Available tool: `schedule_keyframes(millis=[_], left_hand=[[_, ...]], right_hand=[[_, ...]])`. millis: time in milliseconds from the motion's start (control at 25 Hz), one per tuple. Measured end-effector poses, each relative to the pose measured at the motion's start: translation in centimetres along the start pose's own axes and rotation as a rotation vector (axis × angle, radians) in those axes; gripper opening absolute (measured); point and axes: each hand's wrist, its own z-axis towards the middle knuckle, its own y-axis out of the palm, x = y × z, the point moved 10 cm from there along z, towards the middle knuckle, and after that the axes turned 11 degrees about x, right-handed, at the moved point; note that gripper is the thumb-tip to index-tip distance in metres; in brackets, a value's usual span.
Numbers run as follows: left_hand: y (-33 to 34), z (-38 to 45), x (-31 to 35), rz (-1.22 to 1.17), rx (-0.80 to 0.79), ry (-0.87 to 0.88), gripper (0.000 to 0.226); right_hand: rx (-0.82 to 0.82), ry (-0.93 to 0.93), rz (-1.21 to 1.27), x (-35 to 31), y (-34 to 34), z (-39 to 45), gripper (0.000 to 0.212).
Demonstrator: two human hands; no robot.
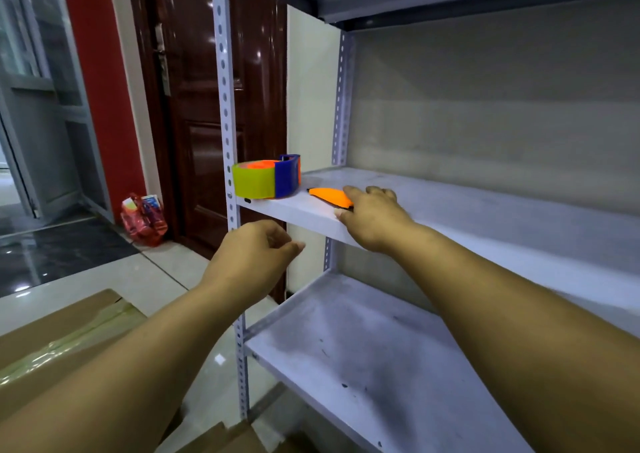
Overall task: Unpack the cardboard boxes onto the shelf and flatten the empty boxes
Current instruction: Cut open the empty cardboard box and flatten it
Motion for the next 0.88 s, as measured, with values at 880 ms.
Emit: schedule_keyframes(millis=[880], left_hand=[[0.3,-9.8,-4.9,-0.146,-0.05,-0.111,0.014]], right_hand=[[0.412,-0.303,0.438,-3.2,-2.8,-15.1,0.036]])
